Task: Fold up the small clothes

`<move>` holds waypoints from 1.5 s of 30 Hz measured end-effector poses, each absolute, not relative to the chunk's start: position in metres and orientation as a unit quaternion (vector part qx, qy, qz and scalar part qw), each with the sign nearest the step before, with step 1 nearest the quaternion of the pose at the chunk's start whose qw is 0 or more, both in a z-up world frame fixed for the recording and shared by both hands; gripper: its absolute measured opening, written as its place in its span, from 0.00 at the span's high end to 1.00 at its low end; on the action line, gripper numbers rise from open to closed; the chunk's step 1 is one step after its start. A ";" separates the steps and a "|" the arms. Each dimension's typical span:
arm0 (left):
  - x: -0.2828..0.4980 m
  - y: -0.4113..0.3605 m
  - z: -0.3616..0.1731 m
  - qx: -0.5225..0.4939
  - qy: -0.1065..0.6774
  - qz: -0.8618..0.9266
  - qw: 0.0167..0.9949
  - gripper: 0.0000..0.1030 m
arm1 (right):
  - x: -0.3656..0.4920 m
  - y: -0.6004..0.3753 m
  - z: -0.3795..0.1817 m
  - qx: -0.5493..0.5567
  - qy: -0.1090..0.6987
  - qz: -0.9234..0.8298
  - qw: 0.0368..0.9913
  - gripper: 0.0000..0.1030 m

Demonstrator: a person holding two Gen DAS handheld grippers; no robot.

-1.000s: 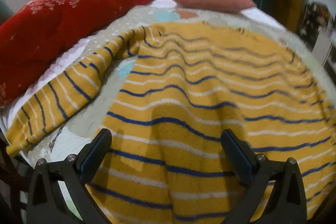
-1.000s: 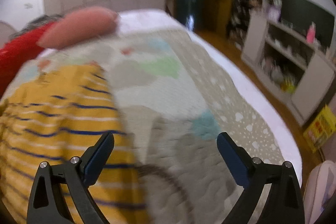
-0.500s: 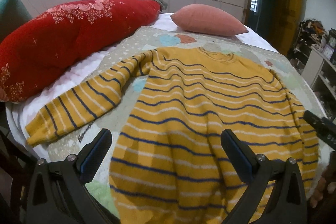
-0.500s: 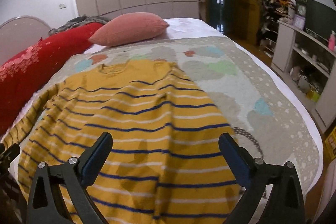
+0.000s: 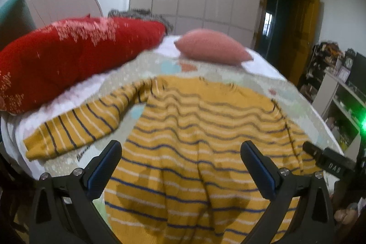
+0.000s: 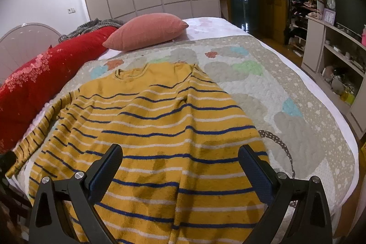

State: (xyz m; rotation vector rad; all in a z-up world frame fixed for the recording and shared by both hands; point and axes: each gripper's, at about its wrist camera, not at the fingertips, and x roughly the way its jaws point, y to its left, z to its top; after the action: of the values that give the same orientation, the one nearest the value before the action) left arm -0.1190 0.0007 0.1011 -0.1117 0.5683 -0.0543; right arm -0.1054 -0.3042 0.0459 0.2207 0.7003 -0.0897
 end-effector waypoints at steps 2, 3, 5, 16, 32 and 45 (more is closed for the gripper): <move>-0.121 -0.002 0.107 -0.048 0.268 -0.025 0.962 0.00 | -0.107 -0.303 0.048 0.108 0.337 -0.040 0.935 0.00; -0.121 -0.003 0.109 -0.042 0.267 -0.026 0.963 0.00 | -0.108 -0.302 0.050 0.105 0.333 -0.038 0.936 0.00; -0.120 -0.003 0.113 -0.034 0.267 -0.028 0.963 0.00 | -0.112 -0.298 0.054 0.099 0.319 -0.040 0.942 0.00; -0.122 -0.008 0.114 -0.015 0.273 -0.038 0.961 0.00 | -0.114 -0.297 0.052 0.112 0.315 -0.042 0.942 0.00; -0.116 -0.007 0.102 -0.022 0.312 -0.036 0.949 0.00 | -0.112 -0.288 0.042 0.102 0.338 -0.028 0.935 0.00; -0.115 0.005 0.090 -0.028 0.341 -0.027 0.939 0.00 | -0.121 -0.317 0.045 0.104 0.332 -0.048 0.936 0.00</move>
State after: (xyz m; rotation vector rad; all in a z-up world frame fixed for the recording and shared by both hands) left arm -0.1149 0.0052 0.0902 -0.0573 0.6964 -0.0551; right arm -0.1213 -0.3172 0.0452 0.2125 0.6789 -0.0981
